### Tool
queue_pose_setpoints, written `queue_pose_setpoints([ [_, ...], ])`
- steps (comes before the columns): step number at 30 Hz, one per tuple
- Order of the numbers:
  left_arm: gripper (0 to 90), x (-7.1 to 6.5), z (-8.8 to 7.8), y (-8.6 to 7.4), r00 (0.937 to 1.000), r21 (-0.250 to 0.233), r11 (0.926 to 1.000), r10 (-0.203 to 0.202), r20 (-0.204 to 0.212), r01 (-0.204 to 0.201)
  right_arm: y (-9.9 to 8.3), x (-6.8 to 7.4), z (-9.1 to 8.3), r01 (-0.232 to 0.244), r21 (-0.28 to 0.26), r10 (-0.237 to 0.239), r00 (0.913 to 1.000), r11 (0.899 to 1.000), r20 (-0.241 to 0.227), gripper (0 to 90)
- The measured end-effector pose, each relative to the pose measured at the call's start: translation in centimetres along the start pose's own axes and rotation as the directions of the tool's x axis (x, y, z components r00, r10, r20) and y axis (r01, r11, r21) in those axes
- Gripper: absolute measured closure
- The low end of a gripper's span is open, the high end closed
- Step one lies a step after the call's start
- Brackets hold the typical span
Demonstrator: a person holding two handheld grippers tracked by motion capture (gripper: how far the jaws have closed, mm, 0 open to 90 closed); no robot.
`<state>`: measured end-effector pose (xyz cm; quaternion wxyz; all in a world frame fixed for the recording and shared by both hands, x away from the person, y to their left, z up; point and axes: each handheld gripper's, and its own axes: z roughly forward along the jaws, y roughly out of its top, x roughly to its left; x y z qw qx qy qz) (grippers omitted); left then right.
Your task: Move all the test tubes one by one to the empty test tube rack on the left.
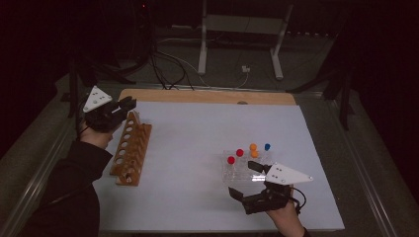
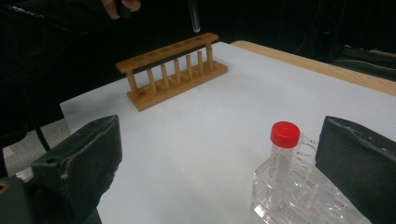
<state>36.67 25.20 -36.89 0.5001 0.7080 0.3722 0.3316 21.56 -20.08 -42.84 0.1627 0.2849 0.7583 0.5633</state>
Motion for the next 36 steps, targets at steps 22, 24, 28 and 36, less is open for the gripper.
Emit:
queue_pose_setpoints([
  [22,77.9,3.3,2.6,-5.1,0.9837,0.045,0.9911,-0.118,-0.136,0.125,-0.2,-0.1,0.0,-0.001,0.003,0.001,1.0,1.0,-0.007,0.2],
  [24,77.9,3.3,2.9,-5.8,0.9834,0.058,0.9899,-0.121,-0.135,0.13,-0.2,-0.1,0.0,-0.002,0.004,0.002,1.0,1.0,-0.007,0.2],
  [28,77.8,3.3,3.3,-6.8,0.9831,0.08,0.9872,-0.127,-0.132,0.138,-0.3,-0.1,0.0,-0.007,0.01,0.008,0.9999,1.0,-0.012,0.2],
  [36,77.8,3.4,4.0,-8.1,0.9811,0.094,0.9834,-0.142,-0.131,0.155,-0.3,-0.1,0.1,-0.008,0.015,0.008,0.9999,1.0,-0.013,0.2],
])
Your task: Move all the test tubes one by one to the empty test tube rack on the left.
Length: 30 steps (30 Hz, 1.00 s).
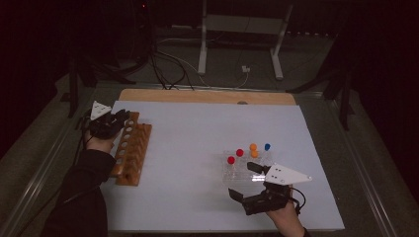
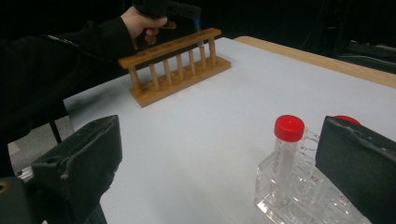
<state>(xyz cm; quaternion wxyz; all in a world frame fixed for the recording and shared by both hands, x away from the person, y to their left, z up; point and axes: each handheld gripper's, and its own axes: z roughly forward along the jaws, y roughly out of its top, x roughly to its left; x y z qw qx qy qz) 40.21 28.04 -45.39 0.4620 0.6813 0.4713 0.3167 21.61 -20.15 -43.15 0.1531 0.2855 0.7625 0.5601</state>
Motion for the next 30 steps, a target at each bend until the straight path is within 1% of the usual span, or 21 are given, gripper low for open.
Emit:
queue_pose_setpoints([
  [4,77.8,-0.1,0.4,-0.3,0.9997,0.014,0.9998,0.018,-0.014,-0.017,0.0,0.0,0.0,-0.002,-0.001,0.002,1.0,1.0,-0.001,0.2],
  [7,77.7,-0.1,0.4,-0.3,0.9999,0.016,0.9998,0.011,-0.008,-0.011,0.0,0.0,-0.1,-0.005,-0.003,0.005,1.0,1.0,-0.003,0.2],
  [10,77.3,-0.1,0.3,-0.2,0.9999,0.03,0.9994,0.014,0.007,-0.015,0.1,-0.2,-0.2,-0.011,-0.01,0.011,0.9999,1.0,-0.002,0.2],
  [12,76.7,-0.1,0.3,0.0,0.9996,0.044,0.9987,0.025,0.013,-0.025,0.2,-0.2,-0.3,-0.016,-0.014,0.016,0.9999,1.0,-0.003,0.2],
  [14,76.4,-0.1,0.3,0.1,0.9997,0.053,0.9984,0.018,0.017,-0.019,0.2,-0.3,-0.4,-0.013,-0.014,0.013,0.9999,1.0,-0.001,0.2],
  [15,72.3,0.0,0.3,0.1,0.9997,0.058,0.9981,0.017,0.019,-0.018,0.3,-0.4,-0.5,-0.016,-0.017,0.016,0.9999,1.0,0.001,0.2],
  [16,72.3,-0.1,0.3,0.1,0.9996,0.065,0.9976,0.026,0.005,-0.026,0.3,-0.4,-0.5,-0.016,-0.017,0.016,0.9999,1.0,0.001,0.2],
  [17,62.2,-0.1,0.3,-0.1,0.9996,0.058,0.9979,0.029,0.001,-0.029,0.6,-0.7,-0.7,-0.01,-0.018,0.01,0.9999,1.0,0.014,0.2],
  [18,58.6,-0.1,0.2,-0.1,0.9997,0.057,0.9981,0.022,0.007,-0.022,0.7,-0.9,-0.9,-0.007,-0.024,0.008,0.9997,1.0,0.022,0.2],
  [19,58.6,-0.1,0.0,-0.1,0.9999,0.05,0.9987,0.013,0.01,-0.014,0.7,-0.9,-0.9,-0.007,-0.024,0.008,0.9997,1.0,0.022,0.2],
  [20,47.9,-0.2,-0.3,-0.1,0.9999,0.041,0.9991,0.008,0.01,-0.009,1.1,-1.6,-1.6,-0.011,-0.04,0.013,0.9988,0.999,0.047,0.2],
  [21,45.8,-0.2,-0.5,-0.1,0.9999,0.037,0.9993,0.007,0.012,-0.008,1.2,-1.8,-1.8,-0.016,-0.05,0.019,0.9984,0.999,0.054,0.2],
  [22,45.8,-0.3,-0.8,0.0,0.9999,0.029,0.9996,-0.002,0.017,0.001,1.2,-1.8,-1.8,-0.016,-0.05,0.019,0.9984,0.999,0.054,0.2],
  [23,34.2,-0.4,-1.3,0.1,0.9996,0.016,0.9998,-0.008,0.026,0.008,1.6,-2.7,-2.5,-0.019,-0.061,0.024,0.9964,0.998,0.082,0.2],
  [25,24.7,-0.7,-2.0,0.2,0.9992,0.012,0.9999,-0.001,0.04,0.001,1.8,-3.4,-3.0,-0.016,-0.052,0.022,0.9934,0.999,0.112,0.2],
  [26,18.5,-0.8,-2.4,0.3,0.9984,0.011,0.9999,-0.007,0.056,0.006,1.8,-3.9,-3.3,-0.021,-0.047,0.027,0.9914,0.999,0.128,0.3],
  [27,16.0,-1.1,-2.9,0.4,0.9977,0.008,0.9999,-0.007,0.067,0.007,1.8,-4.4,-3.6,-0.031,-0.052,0.038,0.9899,0.998,0.137,0.3],
  [28,15.8,-1.4,-3.3,0.4,0.997,0.003,1.0,-0.005,0.078,0.004,1.8,-4.9,-3.9,-0.035,-0.052,0.043,0.987,0.998,0.155,0.8],
  [29,13.9,-1.9,-4.3,0.5,0.9931,-0.004,1.0,-0.001,0.117,0.001,1.8,-5.3,-4.1,-0.039,-0.05,0.048,0.9829,0.998,0.178,1.1],
  [30,9.4,-1.9,-4.3,0.5,0.9931,-0.004,1.0,-0.001,0.117,0.001,1.7,-5.7,-4.4,-0.042,-0.049,0.051,0.9797,0.998,0.194,1.1],
])
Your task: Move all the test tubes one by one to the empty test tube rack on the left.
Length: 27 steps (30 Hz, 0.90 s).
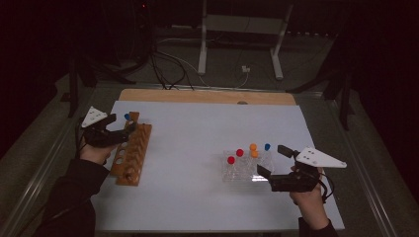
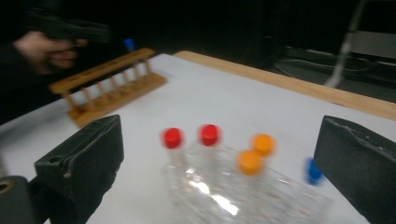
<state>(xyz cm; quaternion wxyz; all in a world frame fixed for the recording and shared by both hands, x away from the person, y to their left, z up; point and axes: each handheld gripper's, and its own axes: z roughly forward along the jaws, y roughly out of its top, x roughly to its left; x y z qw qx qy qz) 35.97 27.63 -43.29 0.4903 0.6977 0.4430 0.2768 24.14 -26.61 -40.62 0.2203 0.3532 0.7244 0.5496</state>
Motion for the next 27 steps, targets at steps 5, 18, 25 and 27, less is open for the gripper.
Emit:
queue_pose_setpoints([
  [5,2.1,-2.3,-2.4,-0.4,0.9936,-0.008,0.9999,0.011,0.112,-0.011,-0.5,-2.0,-0.3,-0.026,0.025,0.024,0.9964,0.999,0.081,1.1],
  [18,1.8,-8.4,-5.8,-2.8,0.9521,-0.023,0.9964,0.085,0.294,-0.082,-3.0,-4.6,1.9,-0.074,0.117,0.05,0.9793,0.99,0.196,15.5],
  [25,1.8,-11.6,-6.4,-4.7,0.9252,-0.006,0.9924,0.117,0.361,-0.123,-3.9,-4.9,3.8,-0.079,0.199,0.033,0.9745,0.977,0.222,35.0],
  [27,1.8,-12.4,-6.4,-5.2,0.917,0.004,0.9898,0.131,0.377,-0.143,-3.9,-5.0,4.0,-0.09,0.205,0.041,0.9725,0.975,0.229,41.2],
])
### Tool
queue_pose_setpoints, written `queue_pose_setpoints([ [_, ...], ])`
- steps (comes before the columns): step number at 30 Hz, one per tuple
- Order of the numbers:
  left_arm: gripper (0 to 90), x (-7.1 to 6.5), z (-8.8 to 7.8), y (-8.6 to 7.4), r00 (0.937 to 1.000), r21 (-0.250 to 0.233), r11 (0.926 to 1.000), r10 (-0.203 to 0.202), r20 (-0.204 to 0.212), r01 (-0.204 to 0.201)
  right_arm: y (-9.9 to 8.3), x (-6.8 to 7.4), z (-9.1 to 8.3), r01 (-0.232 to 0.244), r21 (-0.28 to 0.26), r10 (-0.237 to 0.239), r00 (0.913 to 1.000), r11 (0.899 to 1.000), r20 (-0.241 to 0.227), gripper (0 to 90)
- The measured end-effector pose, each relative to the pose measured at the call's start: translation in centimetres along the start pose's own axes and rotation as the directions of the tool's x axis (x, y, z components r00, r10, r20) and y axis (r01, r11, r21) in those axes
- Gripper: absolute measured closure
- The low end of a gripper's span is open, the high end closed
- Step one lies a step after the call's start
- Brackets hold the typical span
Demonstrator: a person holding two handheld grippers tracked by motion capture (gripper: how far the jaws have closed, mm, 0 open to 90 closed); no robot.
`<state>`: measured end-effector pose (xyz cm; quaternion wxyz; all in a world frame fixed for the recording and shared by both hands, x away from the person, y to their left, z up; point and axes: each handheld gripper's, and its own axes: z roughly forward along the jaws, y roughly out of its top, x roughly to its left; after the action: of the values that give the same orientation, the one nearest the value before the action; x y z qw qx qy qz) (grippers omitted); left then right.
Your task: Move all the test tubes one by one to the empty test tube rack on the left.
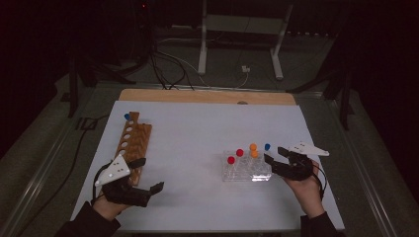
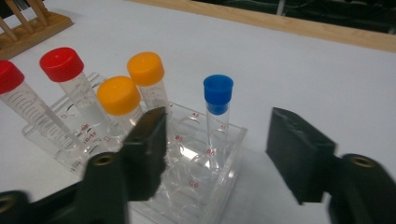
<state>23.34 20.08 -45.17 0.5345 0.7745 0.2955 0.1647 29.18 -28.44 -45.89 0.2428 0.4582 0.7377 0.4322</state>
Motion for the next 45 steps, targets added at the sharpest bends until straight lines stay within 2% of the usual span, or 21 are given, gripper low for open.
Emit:
queue_pose_setpoints([
  [1,1.8,-0.2,0.1,-0.1,0.9999,0.003,1.0,0.002,0.011,-0.002,0.0,0.0,0.0,0.0,0.0,0.0,1.0,1.0,0.0,41.2],
  [3,1.8,-0.5,0.4,-0.4,0.9997,0.02,0.9997,0.013,0.02,-0.013,0.0,-0.1,0.2,-0.015,0.017,0.015,0.9999,1.0,0.007,47.7],
  [4,1.8,-0.5,0.5,-0.5,0.9991,0.032,0.9994,0.014,0.04,-0.015,0.0,-0.2,0.3,-0.023,0.025,0.023,0.9997,0.999,0.002,50.6],
  [8,1.8,-0.5,0.7,-0.8,0.999,0.032,0.9994,0.015,0.042,-0.017,-0.1,-0.2,0.9,-0.026,0.068,0.025,0.9995,0.997,0.018,60.3],
  [13,1.8,-0.5,1.0,-1.1,0.9988,0.036,0.9992,0.015,0.047,-0.016,0.0,-0.1,1.3,-0.022,0.076,0.02,0.9996,0.997,0.017,69.2],
  [16,1.8,-0.7,1.1,-1.1,0.9987,0.038,0.9988,0.028,0.044,-0.029,0.2,0.0,1.7,-0.018,0.088,0.016,0.9996,0.996,0.022,69.9],
  [23,1.8,-0.6,1.1,-1.3,0.9989,0.038,0.9991,0.014,0.045,-0.016,0.3,0.3,2.6,-0.003,0.102,0.0,0.9996,0.995,0.028,74.3],
  [31,1.8,-0.5,1.1,-1.4,0.9989,0.041,0.9989,0.02,0.042,-0.021,0.4,0.8,2.7,0.035,0.107,-0.043,0.9969,0.994,0.067,76.6],
  [35,1.8,-0.5,1.1,-1.4,0.999,0.039,0.9991,0.017,0.042,-0.018,0.6,0.9,2.3,0.052,0.089,-0.058,0.9959,0.995,0.069,76.7],
  [45,1.8,-0.3,0.8,-1.2,0.999,0.028,0.9995,0.012,0.044,-0.013,2.1,1.7,-1.0,0.082,-0.026,-0.079,0.993,0.996,0.088,76.8],
])
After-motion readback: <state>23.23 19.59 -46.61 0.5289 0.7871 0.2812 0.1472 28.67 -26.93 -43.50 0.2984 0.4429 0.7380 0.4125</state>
